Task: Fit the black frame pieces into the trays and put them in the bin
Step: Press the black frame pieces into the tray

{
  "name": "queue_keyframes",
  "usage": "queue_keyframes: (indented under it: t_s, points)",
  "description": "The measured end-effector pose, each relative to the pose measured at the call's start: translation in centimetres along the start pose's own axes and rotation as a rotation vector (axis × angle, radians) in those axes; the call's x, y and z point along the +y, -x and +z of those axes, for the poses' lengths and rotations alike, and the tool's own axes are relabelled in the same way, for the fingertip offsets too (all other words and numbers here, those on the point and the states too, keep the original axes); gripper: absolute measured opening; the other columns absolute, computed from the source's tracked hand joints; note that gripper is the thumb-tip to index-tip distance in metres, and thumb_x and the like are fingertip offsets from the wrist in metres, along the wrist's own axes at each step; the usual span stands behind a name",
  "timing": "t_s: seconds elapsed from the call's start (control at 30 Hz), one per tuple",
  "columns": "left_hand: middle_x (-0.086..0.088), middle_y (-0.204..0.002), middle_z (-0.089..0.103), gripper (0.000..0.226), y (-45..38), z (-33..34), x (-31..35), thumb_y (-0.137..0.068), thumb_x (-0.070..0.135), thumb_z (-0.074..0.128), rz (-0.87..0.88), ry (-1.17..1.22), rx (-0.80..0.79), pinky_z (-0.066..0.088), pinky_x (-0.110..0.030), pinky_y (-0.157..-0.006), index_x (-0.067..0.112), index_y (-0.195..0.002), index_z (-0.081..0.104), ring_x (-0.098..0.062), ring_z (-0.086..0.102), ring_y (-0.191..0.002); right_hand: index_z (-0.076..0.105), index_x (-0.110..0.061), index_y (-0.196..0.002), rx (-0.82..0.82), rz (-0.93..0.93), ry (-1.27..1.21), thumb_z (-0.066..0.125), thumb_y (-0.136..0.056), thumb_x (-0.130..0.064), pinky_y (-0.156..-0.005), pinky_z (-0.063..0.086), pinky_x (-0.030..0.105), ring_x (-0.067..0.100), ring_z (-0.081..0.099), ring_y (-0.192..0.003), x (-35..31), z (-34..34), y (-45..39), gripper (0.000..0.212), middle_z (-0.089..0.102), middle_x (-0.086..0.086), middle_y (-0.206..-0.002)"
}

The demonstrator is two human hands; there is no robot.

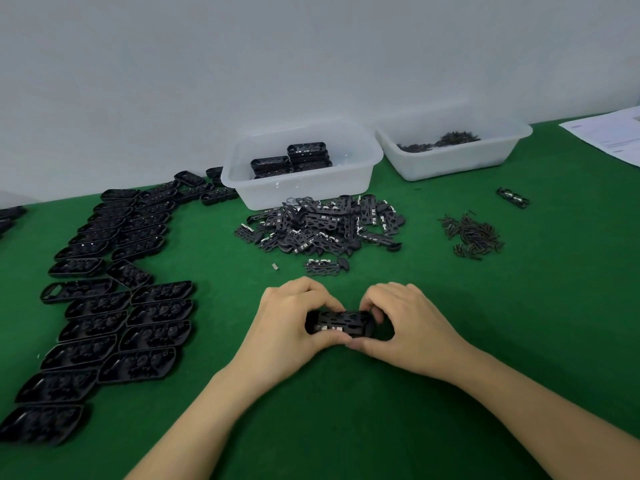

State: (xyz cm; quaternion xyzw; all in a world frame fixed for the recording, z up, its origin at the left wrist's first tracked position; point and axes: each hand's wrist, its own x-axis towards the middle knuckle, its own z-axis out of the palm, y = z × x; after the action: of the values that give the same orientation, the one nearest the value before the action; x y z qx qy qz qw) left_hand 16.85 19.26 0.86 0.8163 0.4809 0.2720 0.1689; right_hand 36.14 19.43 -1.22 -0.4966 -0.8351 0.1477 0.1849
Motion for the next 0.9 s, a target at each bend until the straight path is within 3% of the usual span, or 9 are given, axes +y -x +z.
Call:
queue_keyframes:
  t_s: [0.17,0.27,0.37,0.47,0.63,0.9]
  points:
    - [0.018,-0.100,0.058,0.049,1.0,0.0,-1.0,-0.063,0.051,0.077,0.008,0.008,-0.009,0.040,-0.034,-0.090,0.030,-0.105,0.067,-0.001,0.054,-0.099,0.044,-0.030,-0.083,-0.013,0.003,0.007,0.055,-0.072,-0.061,-0.067,0.026,0.015,-0.004,0.036,-0.071,0.0,0.0,0.1,0.035,0.039,-0.019,-0.072]
    - [0.020,-0.100,0.058,0.043,2.2,-0.5,-1.9,-0.067,0.058,0.069,0.026,-0.043,0.068,0.034,-0.022,-0.087,0.033,-0.101,0.066,0.003,0.051,-0.099,0.044,-0.030,-0.084,-0.018,0.003,0.003,0.055,-0.072,-0.062,-0.069,0.026,0.012,-0.005,0.037,-0.072,-0.1,0.0,0.1,0.036,0.039,-0.020,-0.072]
    - [0.016,-0.100,0.060,0.028,3.1,-0.7,-2.4,-0.075,0.053,0.061,0.092,-0.104,0.112,0.035,-0.025,-0.085,0.032,-0.090,0.071,0.000,0.053,-0.096,0.044,-0.031,-0.084,-0.014,0.006,-0.007,0.055,-0.071,-0.063,-0.070,0.027,0.012,-0.005,0.038,-0.072,0.0,0.0,0.0,0.036,0.040,-0.019,-0.072]
    - [0.010,-0.105,0.061,0.028,3.4,-0.4,-2.3,-0.080,0.048,0.059,0.146,-0.135,0.060,0.040,-0.029,-0.085,0.030,-0.094,0.073,-0.004,0.053,-0.100,0.044,-0.031,-0.083,-0.017,-0.005,-0.011,0.056,-0.070,-0.063,-0.069,0.027,0.012,-0.004,0.039,-0.072,0.1,0.0,0.0,0.037,0.040,-0.018,-0.072]
    - [0.007,-0.120,0.060,0.018,3.1,-0.4,-2.3,-0.081,0.032,0.066,0.076,0.052,-0.015,0.046,-0.032,-0.093,0.027,-0.095,0.074,-0.008,0.058,-0.108,0.044,-0.030,-0.081,-0.011,-0.011,-0.029,0.057,-0.069,-0.064,-0.068,0.026,0.010,-0.005,0.039,-0.072,0.2,0.1,-0.1,0.039,0.041,-0.019,-0.071]
    - [0.014,-0.111,0.061,0.018,2.8,0.3,-3.3,-0.085,0.035,0.064,0.186,0.008,-0.031,0.046,-0.024,-0.087,0.028,-0.100,0.070,-0.001,0.056,-0.102,0.050,-0.025,-0.089,0.023,-0.065,-0.016,0.057,-0.076,-0.060,-0.067,0.027,0.019,0.002,0.038,-0.072,-0.2,0.0,0.1,0.037,0.038,-0.020,-0.073]
